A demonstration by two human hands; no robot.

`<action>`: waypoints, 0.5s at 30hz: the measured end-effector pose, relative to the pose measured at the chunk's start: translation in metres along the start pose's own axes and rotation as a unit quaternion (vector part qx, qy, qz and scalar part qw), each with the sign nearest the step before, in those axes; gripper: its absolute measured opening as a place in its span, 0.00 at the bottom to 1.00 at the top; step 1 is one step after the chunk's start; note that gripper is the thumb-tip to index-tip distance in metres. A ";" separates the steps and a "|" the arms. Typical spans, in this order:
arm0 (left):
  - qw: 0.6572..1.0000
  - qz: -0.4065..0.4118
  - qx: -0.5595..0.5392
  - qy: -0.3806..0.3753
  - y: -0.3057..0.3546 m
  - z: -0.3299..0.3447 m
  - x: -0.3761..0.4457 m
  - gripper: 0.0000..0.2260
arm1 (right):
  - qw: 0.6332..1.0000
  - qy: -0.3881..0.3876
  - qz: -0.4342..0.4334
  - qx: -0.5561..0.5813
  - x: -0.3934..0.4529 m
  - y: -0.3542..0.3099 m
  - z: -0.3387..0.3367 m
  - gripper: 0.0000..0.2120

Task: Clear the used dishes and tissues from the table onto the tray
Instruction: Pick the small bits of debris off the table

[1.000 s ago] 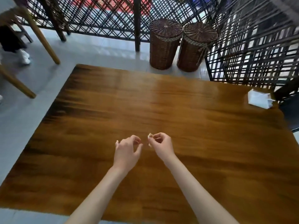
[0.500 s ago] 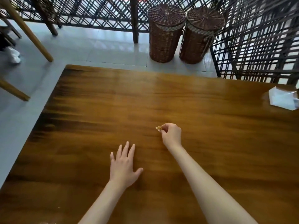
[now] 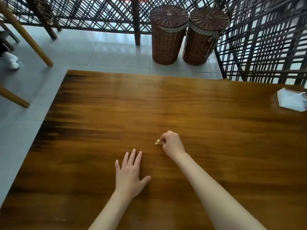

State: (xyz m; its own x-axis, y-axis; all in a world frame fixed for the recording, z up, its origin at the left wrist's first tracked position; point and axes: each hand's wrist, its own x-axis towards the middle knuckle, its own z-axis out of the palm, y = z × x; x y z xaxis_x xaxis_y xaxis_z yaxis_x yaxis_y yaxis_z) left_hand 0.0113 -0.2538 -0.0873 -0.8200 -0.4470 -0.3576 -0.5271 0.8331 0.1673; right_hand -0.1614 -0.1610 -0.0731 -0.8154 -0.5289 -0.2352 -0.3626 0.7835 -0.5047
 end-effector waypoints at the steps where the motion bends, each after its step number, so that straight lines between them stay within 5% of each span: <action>1: 1.000 0.002 0.001 -0.003 0.000 -0.001 0.000 0.41 | 1.000 -0.008 -0.002 -0.002 -0.004 0.001 0.001 0.08; 8: 0.999 -0.004 -0.024 -0.024 -0.004 -0.018 -0.009 0.33 | 0.992 -0.048 0.086 0.078 -0.050 0.011 -0.007 0.04; 15: 0.995 0.049 -0.084 0.003 0.000 -0.045 -0.042 0.20 | 0.901 -0.003 0.218 0.374 -0.127 0.005 -0.041 0.05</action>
State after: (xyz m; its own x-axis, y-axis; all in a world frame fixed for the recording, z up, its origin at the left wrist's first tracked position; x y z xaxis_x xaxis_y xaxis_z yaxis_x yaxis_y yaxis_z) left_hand 0.0358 -0.2493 -0.0313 -0.8701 -0.3683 -0.3274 -0.4743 0.8064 0.3532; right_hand -0.0783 -0.0768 -0.0120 -0.8037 -0.2279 -0.5497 0.3991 0.4788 -0.7820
